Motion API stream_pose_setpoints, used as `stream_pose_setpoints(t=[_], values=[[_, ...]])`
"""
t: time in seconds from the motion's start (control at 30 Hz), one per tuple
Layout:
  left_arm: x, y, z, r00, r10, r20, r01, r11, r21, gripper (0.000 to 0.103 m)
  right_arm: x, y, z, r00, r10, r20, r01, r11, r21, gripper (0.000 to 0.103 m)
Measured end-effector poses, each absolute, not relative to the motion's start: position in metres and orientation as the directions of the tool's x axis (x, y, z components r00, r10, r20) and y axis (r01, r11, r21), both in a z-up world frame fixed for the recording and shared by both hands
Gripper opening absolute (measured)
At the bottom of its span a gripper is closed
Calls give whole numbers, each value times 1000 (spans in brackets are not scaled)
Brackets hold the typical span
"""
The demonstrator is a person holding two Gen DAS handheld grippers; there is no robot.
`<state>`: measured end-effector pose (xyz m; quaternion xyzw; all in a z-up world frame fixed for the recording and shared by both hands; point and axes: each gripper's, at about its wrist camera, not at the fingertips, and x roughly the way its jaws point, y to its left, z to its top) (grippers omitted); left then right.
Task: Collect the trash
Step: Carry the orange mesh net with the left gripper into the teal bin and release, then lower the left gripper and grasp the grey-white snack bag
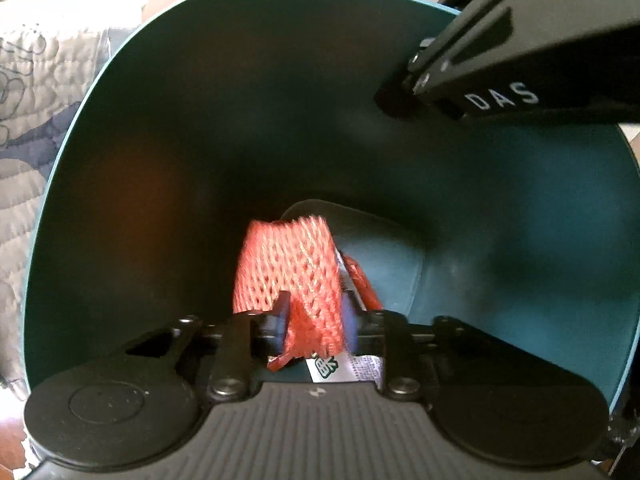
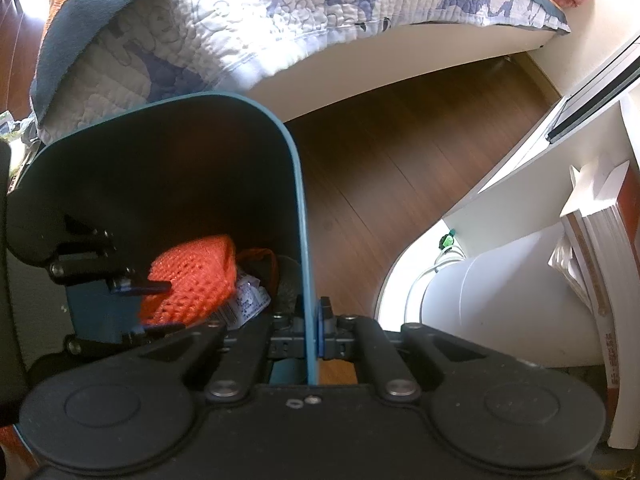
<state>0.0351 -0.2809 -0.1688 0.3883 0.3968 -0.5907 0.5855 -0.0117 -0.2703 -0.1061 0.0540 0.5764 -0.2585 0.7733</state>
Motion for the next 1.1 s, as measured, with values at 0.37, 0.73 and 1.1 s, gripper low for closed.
stream_pose_setpoints(t=[0.37,0.73,1.1], values=[[46,-250,-132,-92,-474,-876,995,-16,-96,68,-7,-277,-110,147,-307,-940,459,863,-210,3],[112,-204,-80,-178,-570,-802,972,23,-232,80,-6,-277,-112,82,-280,-957,534,823,-195,3],[246,-124,-74,-14,-584,-811,919,313,-241,80,-25,-265,-115,-9,-229,-973,655,734,-179,6]])
